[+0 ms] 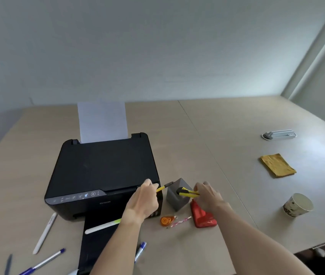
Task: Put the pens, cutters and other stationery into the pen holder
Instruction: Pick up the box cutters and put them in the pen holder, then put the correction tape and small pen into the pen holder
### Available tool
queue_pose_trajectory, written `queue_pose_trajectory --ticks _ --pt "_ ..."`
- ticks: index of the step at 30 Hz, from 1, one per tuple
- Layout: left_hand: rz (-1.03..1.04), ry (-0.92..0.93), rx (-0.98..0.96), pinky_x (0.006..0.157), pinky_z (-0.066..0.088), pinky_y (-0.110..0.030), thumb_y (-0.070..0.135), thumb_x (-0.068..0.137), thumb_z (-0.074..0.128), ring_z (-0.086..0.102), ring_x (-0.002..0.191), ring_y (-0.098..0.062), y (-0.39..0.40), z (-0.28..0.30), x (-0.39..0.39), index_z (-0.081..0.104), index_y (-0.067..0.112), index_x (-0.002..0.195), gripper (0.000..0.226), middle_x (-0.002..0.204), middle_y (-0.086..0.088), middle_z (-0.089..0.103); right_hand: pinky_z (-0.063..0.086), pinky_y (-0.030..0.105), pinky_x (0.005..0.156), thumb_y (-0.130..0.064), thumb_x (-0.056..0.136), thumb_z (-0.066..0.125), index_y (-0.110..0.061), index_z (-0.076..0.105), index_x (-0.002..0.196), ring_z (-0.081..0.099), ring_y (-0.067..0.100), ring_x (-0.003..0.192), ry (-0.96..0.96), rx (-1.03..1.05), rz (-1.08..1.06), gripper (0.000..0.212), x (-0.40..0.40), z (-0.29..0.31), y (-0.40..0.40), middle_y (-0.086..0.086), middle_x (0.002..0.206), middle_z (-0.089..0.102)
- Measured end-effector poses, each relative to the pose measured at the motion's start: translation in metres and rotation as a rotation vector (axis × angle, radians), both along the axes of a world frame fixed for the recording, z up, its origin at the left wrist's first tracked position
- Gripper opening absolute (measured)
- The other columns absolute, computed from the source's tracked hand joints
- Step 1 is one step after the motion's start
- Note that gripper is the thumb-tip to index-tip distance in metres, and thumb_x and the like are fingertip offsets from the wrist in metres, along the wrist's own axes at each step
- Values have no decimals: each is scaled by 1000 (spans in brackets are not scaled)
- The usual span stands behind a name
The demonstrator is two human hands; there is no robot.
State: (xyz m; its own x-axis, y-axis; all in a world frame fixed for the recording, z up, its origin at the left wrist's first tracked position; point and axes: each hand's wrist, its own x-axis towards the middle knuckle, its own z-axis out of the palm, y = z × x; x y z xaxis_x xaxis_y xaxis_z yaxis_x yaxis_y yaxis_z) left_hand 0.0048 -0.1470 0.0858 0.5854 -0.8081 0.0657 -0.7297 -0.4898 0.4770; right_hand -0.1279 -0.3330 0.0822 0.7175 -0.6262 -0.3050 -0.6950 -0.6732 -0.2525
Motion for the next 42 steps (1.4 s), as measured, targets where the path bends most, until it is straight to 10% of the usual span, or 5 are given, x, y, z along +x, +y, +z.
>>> queue_pose_trajectory --ticks 16,33,42 --pt "-55 -50 -35 77 56 -24 2 93 55 63 88 -17 -69 -1 8 70 10 104 20 103 -6 65 52 42 85 10 77 44 -10 43 122 57 35 104 -178 170 -124 50 -1 -30 -23 14 124 50" --pt "-71 19 -68 73 56 -30 22 103 40 63 84 -18 -78 -23 -22 63 13 103 24 100 -4 61 32 29 52 -5 81 46 -18 36 83 44 24 70 -86 189 -163 17 -46 -74 3 1 85 45" --pt "-149 88 23 53 45 -20 29 93 44 56 66 -9 -13 -58 -37 55 23 86 15 79 7 62 52 35 86 6 84 49 -13 53 120 59 27 108 -40 274 -34 41 -18 -107 29 7 125 51"
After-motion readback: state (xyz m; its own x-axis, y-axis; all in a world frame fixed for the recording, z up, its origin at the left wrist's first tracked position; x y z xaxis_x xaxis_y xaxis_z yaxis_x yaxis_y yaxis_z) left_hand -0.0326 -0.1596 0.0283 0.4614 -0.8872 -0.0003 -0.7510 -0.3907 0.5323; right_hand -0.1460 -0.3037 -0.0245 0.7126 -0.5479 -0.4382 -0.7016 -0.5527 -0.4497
